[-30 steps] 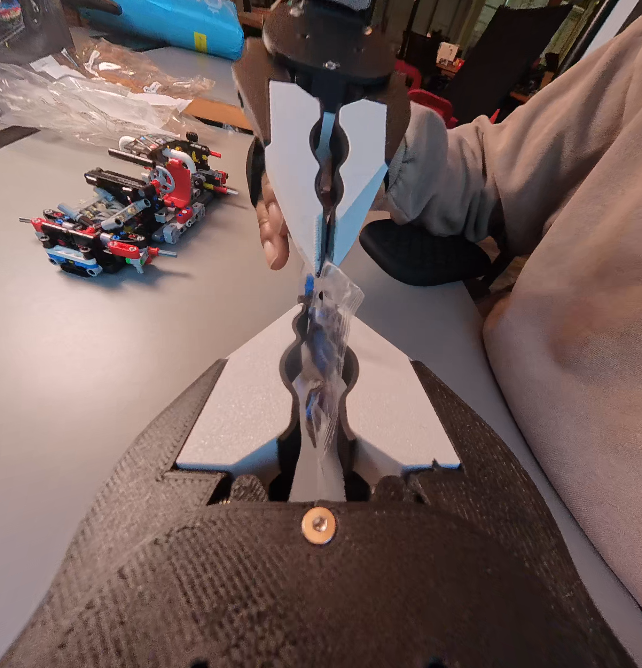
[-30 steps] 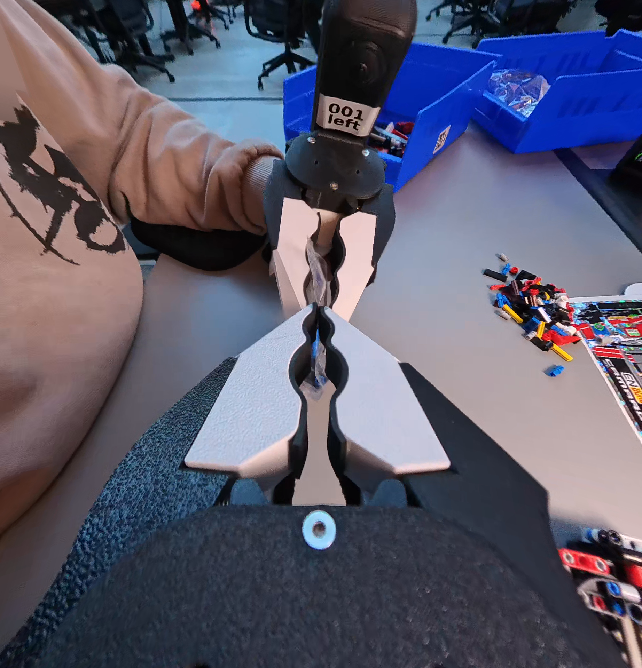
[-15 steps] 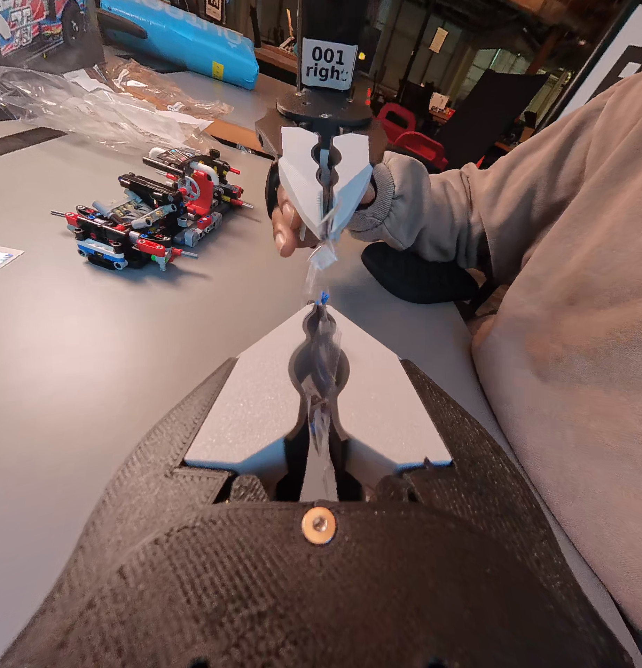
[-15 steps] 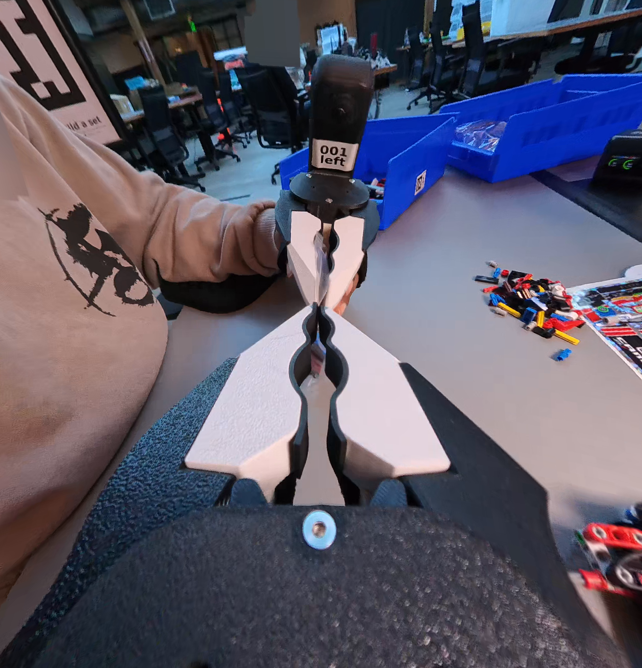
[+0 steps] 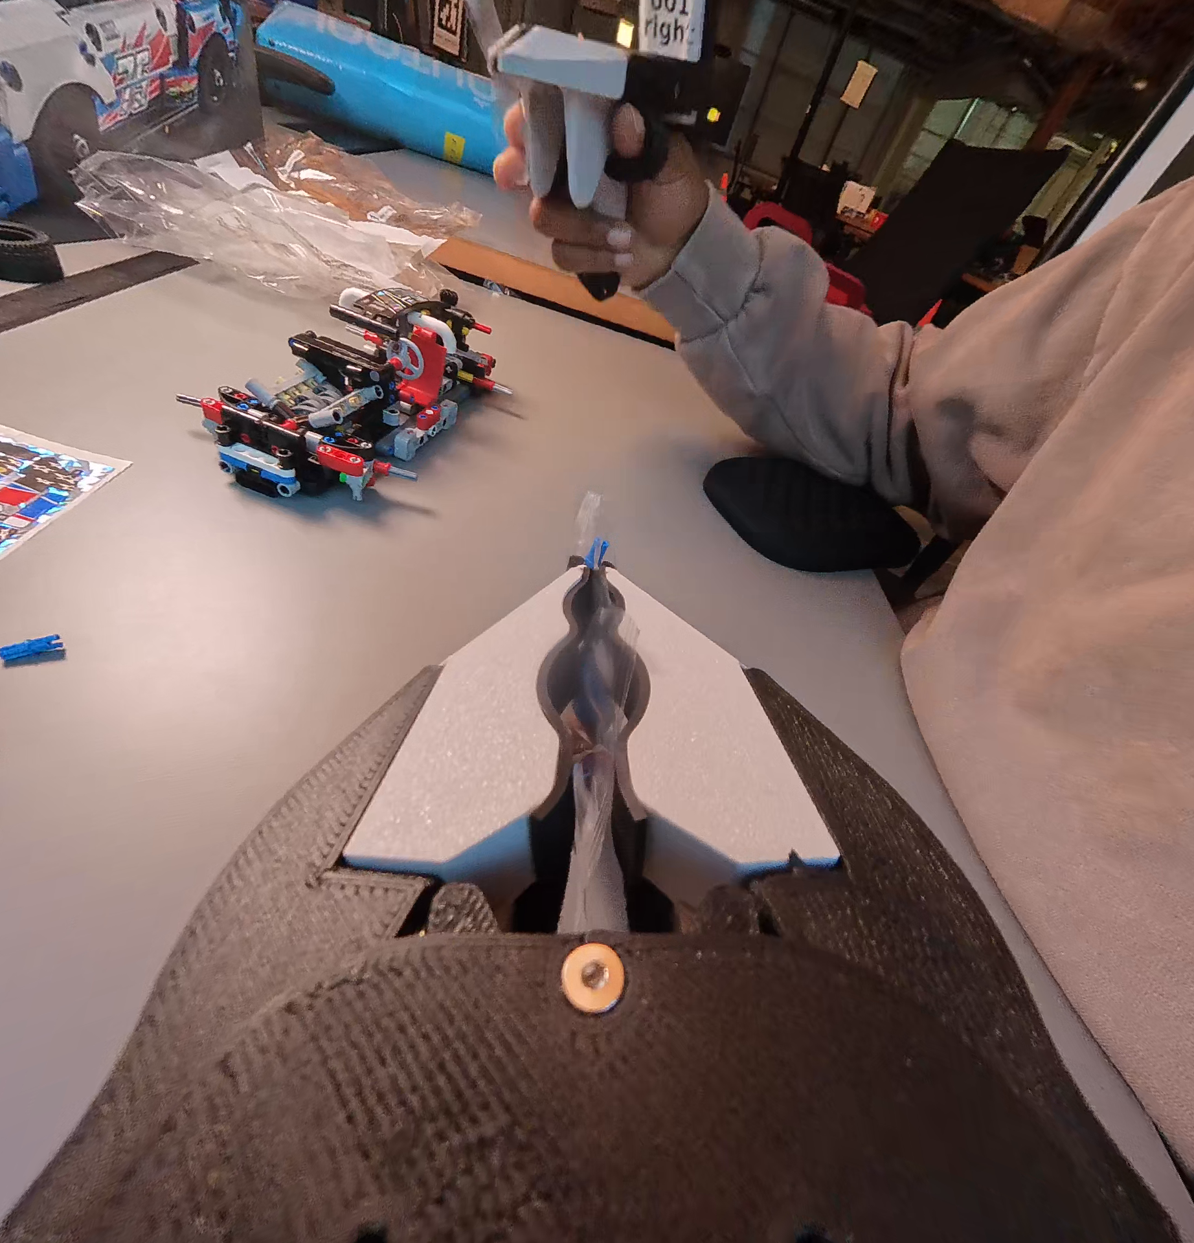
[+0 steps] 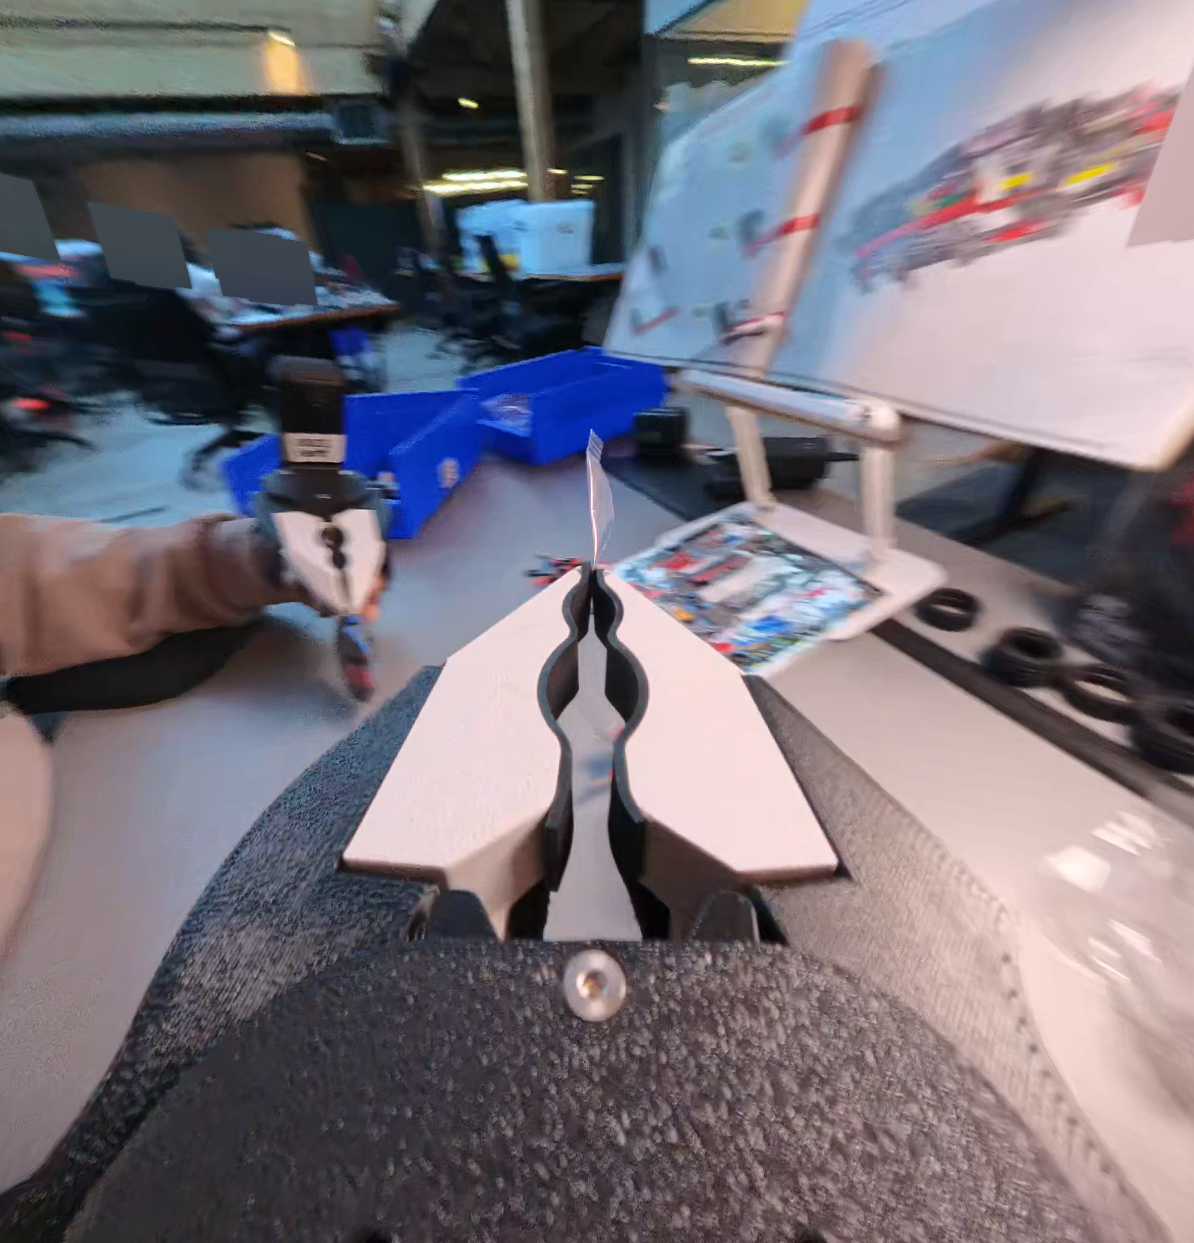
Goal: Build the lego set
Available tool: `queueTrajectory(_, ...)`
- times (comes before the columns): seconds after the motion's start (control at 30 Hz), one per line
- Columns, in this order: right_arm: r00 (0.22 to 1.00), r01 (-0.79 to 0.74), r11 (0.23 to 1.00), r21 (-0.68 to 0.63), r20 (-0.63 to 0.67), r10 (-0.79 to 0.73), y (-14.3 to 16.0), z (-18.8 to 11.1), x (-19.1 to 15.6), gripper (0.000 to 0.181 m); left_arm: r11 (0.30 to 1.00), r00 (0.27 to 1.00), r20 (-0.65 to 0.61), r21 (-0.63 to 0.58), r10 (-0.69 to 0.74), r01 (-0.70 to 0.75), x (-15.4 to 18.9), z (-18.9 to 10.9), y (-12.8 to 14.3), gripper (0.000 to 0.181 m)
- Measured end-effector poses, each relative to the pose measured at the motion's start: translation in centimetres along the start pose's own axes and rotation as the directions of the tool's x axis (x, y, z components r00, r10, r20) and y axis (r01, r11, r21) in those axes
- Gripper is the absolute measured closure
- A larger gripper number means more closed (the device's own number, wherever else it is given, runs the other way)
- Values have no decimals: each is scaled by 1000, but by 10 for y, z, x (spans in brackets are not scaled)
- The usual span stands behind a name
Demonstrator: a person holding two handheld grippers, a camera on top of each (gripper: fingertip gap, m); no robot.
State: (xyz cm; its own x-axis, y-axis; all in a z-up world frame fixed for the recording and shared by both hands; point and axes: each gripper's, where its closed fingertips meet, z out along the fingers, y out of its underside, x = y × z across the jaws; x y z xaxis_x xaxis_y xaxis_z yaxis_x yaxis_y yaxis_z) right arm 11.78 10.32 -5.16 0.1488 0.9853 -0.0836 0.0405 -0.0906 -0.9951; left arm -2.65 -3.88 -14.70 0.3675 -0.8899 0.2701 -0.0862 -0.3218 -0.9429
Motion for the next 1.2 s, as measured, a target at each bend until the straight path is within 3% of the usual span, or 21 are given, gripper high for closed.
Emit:
queueTrajectory(0.07, 964, 36, 999, -36, -260, -45, -11, -38, 53, 181, 1000, 1000, 19, -2, 10, -9, -2, 0, -1, 181)
queueTrajectory(0.17, 823, -58, 995, -76, -567, 5, -10, -102, 130, 181, 1000, 1000, 31, 10, 0, -1, -4, -2, -4, 181)
queueTrajectory(0.3, 576, -221, 941, -256, -813, -85, 31, -183, 227, 181, 1000, 999, 54, -8, -3, 4, -9, 1, 0, 181)
queueTrajectory(0.4, 444, -383, 873, -303, -889, -113, 65, -233, 267, 181, 1000, 999, 53, -3, -8, 8, -7, 3, 1, 181)
queueTrajectory(0.53, 378, -542, 789, -288, -923, -78, 103, -271, 269, 181, 1000, 998, 64, -14, 11, -11, -7, 3, 1, 181)
queueTrajectory(0.87, 401, -613, 702, -362, -908, -118, 149, -299, 220, 181, 1000, 998, 53, -20, -13, 14, -11, 5, 5, 181)
queueTrajectory(1.0, 408, -654, 597, -463, -882, -237, 167, -314, 211, 181, 1000, 998, 55, -26, -7, 9, -8, 6, 6, 181)
queueTrajectory(1.2, 359, -613, 570, -548, -835, -416, 165, -310, 229, 181, 999, 999, 54, -35, -1, 2, -5, 9, 6, 181)
